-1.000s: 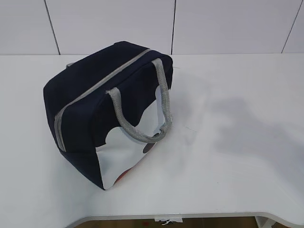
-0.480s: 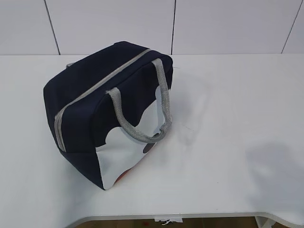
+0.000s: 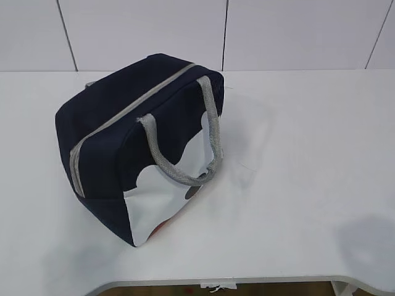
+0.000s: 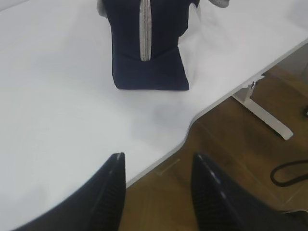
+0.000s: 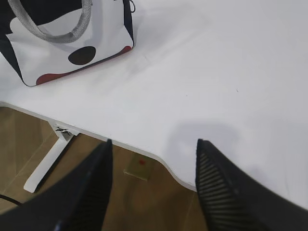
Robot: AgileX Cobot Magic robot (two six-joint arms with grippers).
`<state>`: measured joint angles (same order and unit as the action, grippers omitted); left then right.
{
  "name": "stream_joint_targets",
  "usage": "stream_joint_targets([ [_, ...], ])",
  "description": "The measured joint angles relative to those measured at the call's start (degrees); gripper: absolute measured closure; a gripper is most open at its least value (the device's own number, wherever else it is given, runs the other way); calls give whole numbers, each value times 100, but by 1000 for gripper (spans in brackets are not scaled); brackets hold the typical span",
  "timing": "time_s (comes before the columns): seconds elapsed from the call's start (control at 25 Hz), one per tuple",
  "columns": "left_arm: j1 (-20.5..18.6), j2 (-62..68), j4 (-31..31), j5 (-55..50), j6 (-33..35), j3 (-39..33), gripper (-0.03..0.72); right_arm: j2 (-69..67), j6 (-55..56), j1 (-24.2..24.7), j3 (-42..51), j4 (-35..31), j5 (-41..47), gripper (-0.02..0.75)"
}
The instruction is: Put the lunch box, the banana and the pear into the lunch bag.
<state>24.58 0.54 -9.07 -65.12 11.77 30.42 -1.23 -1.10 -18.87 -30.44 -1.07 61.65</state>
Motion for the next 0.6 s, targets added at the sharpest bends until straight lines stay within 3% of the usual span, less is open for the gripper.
stream_joint_targets([
  [0.6, 0, 0, 613, 111, -716, -25, 348, 214, -26, 0, 185, -132, 376, 305],
])
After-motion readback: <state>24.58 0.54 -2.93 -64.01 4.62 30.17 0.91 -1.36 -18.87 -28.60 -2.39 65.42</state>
